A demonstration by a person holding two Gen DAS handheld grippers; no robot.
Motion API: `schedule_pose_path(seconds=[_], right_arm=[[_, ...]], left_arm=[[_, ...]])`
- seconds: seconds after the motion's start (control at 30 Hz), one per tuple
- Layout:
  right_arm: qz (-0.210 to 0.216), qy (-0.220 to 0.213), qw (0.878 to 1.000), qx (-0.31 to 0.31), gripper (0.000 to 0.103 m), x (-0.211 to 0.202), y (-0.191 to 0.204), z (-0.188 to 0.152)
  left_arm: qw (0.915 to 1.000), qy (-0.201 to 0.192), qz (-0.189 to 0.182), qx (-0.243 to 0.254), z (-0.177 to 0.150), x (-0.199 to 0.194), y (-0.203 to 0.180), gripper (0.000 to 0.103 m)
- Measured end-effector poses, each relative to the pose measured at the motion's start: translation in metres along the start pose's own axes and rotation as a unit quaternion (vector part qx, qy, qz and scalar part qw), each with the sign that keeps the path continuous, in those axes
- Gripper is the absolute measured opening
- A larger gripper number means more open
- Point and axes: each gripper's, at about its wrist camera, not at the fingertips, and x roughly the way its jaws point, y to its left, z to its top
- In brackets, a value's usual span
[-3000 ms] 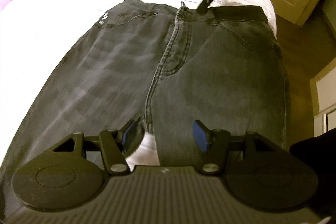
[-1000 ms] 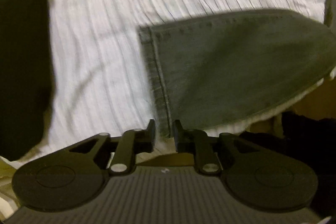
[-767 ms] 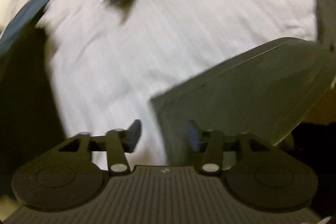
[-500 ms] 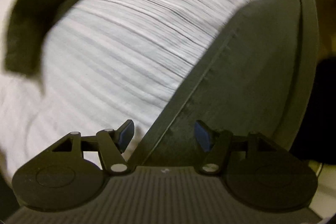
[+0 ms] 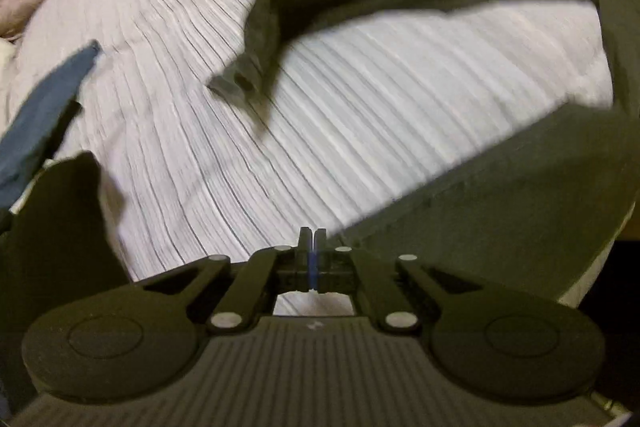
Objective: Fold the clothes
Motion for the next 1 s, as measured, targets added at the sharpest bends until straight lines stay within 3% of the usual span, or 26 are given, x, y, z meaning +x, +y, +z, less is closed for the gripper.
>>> schedule_pose_path(seconds=[0.07, 0.1, 0.17, 0.27, 0.4, 0.47, 0.53, 0.57, 0.63, 0.67, 0.7, 0.73, 0.8, 0.93, 1.0], right_arm=[[0.008, 0.0, 1.0, -0.023, 0.063, 0.001, 0.01, 0.003], [0.012, -0.001, 0.999, -0.042, 0.063, 0.002, 0.016, 0.004], [0.036, -0.008, 0.994, -0.106, 0.063, 0.002, 0.031, 0.009], [0.08, -0.01, 0.981, -0.177, 0.063, 0.008, 0.053, 0.024], [0.184, 0.007, 0.958, -0.22, 0.063, 0.038, 0.088, 0.054], [0.215, 0.025, 0.942, -0.256, 0.063, 0.061, 0.112, 0.065], [0.239, 0.046, 0.925, -0.294, 0.063, 0.086, 0.135, 0.074], [0.243, 0.056, 0.919, -0.306, 0.063, 0.1, 0.145, 0.076], [0.254, 0.077, 0.911, -0.315, 0.062, 0.123, 0.159, 0.08], [0.255, 0.091, 0.91, -0.313, 0.023, 0.128, 0.165, 0.082], [0.256, 0.104, 0.909, -0.311, 0.01, 0.133, 0.17, 0.084], [0.257, 0.117, 0.908, -0.31, 0.009, 0.137, 0.176, 0.085], [0.247, 0.097, 0.902, -0.34, 0.009, 0.115, 0.191, 0.087], [0.202, -0.013, 0.887, -0.415, 0.009, 0.05, 0.228, 0.092], [0.183, -0.054, 0.885, -0.426, 0.009, 0.036, 0.244, 0.099]], left_arm=[[0.9995, 0.002, -0.028, 0.015, -0.002, 0.007, -0.007, 0.009], [0.9988, -0.003, -0.04, 0.028, 0.001, 0.011, -0.014, 0.025], [0.9966, -0.01, -0.057, 0.059, 0.008, 0.02, -0.027, 0.039], [0.9911, -0.003, -0.07, 0.114, 0.02, 0.045, -0.041, 0.04], [0.9815, 0.024, -0.091, 0.167, 0.023, 0.081, -0.048, 0.043], [0.9788, 0.035, -0.104, 0.173, 0.021, 0.093, -0.047, 0.043], [0.9798, 0.038, -0.109, 0.164, 0.018, 0.094, -0.044, 0.028], [0.9808, 0.039, -0.107, 0.159, 0.016, 0.093, -0.042, 0.008], [0.9845, 0.034, -0.098, 0.141, 0.01, 0.082, -0.037, 0.002], [0.9872, 0.025, -0.092, 0.128, 0.005, 0.072, -0.033, 0.002], [0.9896, 0.017, -0.086, 0.114, 0.0, 0.062, -0.029, 0.002], [0.9917, 0.008, -0.08, 0.1, -0.004, 0.052, -0.025, 0.002], [0.995, -0.009, -0.067, 0.073, -0.014, 0.031, -0.017, 0.002], [0.998, -0.043, -0.042, 0.018, -0.032, -0.01, -0.002, 0.002], [0.9987, -0.031, -0.04, -0.011, -0.032, -0.003, -0.002, 0.003]])
